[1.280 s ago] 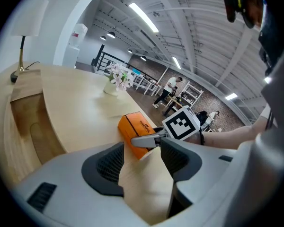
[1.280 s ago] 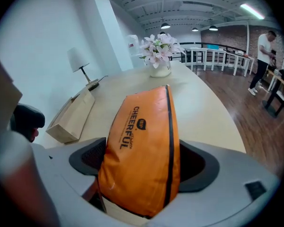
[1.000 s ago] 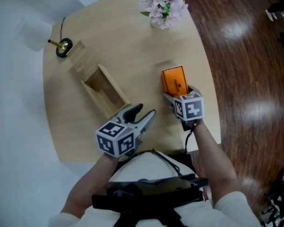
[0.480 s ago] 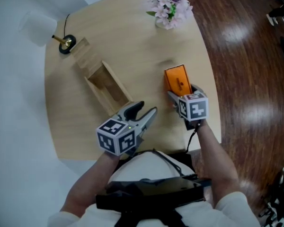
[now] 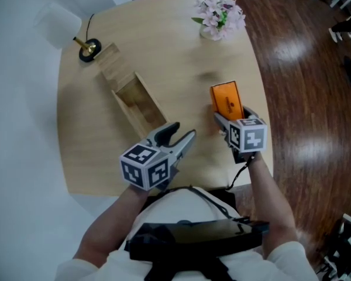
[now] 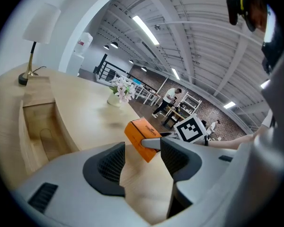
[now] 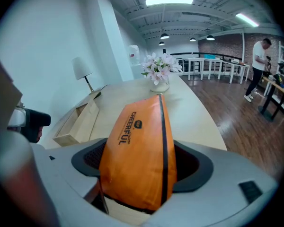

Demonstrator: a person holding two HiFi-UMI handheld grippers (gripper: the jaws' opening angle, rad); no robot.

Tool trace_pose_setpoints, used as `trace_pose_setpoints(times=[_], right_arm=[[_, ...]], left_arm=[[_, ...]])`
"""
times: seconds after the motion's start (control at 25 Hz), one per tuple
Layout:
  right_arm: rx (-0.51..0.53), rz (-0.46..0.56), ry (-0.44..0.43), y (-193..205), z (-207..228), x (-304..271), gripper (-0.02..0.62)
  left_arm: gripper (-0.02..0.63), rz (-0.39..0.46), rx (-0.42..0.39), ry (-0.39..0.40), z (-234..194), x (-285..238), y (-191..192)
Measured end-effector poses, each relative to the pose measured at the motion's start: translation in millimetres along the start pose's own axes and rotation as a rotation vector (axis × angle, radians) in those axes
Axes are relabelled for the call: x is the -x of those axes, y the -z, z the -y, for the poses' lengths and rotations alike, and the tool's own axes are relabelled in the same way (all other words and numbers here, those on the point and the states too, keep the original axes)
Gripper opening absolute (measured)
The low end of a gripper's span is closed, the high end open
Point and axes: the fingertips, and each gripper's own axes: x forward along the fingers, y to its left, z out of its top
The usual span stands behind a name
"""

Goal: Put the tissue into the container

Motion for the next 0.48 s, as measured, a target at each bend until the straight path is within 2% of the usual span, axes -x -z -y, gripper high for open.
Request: trace_pose_setpoints(times=[0.28,0.48], right_arm=[[0.02,0.043,0.029,-14.9,-12.2,18.5,0.414],[0.035,0.089,0.015,-35.3,-34.7,26.7,0.413]], left_arm=[[0.23,0.058,-0.002,0.017,-2.8,21.3,-10.2],[0.23,0.107,0.004,0.011,-10.6,45.3,-18.7]])
